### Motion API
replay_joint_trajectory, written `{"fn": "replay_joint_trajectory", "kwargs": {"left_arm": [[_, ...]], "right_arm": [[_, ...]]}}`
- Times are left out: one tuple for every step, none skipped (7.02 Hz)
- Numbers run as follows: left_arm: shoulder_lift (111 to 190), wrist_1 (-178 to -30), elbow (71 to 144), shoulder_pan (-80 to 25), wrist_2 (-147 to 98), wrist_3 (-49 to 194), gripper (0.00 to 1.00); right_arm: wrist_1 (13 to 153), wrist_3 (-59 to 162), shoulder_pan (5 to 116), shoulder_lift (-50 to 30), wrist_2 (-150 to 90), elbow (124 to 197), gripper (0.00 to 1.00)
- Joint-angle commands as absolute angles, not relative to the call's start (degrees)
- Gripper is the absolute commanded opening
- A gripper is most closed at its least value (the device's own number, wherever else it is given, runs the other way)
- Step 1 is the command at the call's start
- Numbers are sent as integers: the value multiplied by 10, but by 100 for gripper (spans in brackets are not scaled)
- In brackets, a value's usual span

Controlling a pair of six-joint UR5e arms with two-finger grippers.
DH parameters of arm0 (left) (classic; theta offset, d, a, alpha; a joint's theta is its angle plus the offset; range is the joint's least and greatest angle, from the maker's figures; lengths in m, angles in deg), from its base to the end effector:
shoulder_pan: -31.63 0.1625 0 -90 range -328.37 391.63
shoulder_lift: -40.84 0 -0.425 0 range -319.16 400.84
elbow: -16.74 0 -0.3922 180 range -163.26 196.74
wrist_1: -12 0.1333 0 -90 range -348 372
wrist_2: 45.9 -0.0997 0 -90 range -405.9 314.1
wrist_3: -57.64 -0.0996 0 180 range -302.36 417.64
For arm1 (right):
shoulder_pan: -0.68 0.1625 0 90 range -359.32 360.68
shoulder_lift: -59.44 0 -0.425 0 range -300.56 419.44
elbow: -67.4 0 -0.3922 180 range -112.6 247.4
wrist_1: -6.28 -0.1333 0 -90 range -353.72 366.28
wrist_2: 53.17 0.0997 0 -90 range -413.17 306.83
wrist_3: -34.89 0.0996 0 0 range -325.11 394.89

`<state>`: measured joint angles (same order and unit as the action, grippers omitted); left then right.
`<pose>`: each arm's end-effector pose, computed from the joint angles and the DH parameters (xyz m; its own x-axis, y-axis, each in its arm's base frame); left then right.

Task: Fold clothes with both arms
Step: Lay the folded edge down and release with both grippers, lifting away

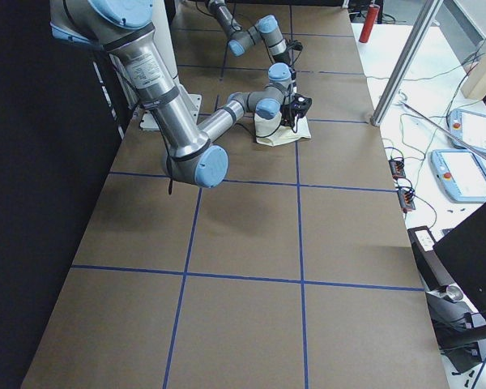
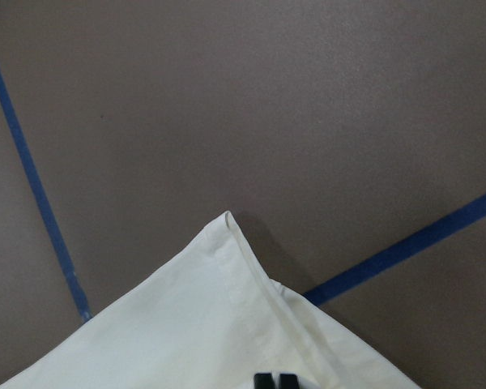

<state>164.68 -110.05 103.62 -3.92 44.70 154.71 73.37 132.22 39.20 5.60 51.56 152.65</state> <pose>0.4991 -0.5193 0.2721 0.2988 -0.3648 -0.8818 0.6153 0.7800 -0.1142 -0.4976 -0.5341 0.2764 0.3964 0.4732 0.7867 -0.4953 0.8317 -0.2507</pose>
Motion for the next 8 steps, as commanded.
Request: {"fn": "replay_joint_trajectory", "kwargs": {"left_arm": [[1671, -1150, 967, -54, 446, 1524, 23], [1689, -1182, 915, -64, 445, 1500, 84], [1687, -1198, 908, -96, 448, 1483, 100], [1688, -1204, 912, -101, 449, 1463, 100], [1687, -1203, 929, -102, 451, 1463, 100], [1681, -1201, 962, -102, 474, 1463, 100], [1666, -1203, 982, -102, 506, 1462, 100], [1649, -1204, 1006, -103, 509, 1462, 100]], "right_arm": [[733, 1284, 407, 77, 532, 1483, 16], [722, 1236, 428, 108, 535, 1438, 99], [721, 1148, 458, 112, 569, 1425, 100], [721, 1124, 492, 110, 623, 1425, 100], [719, 1130, 488, 113, 629, 1429, 100], [719, 1136, 476, 108, 628, 1452, 87], [721, 1175, 447, 85, 618, 1504, 1], [725, 1184, 408, 72, 585, 1538, 0]]}}
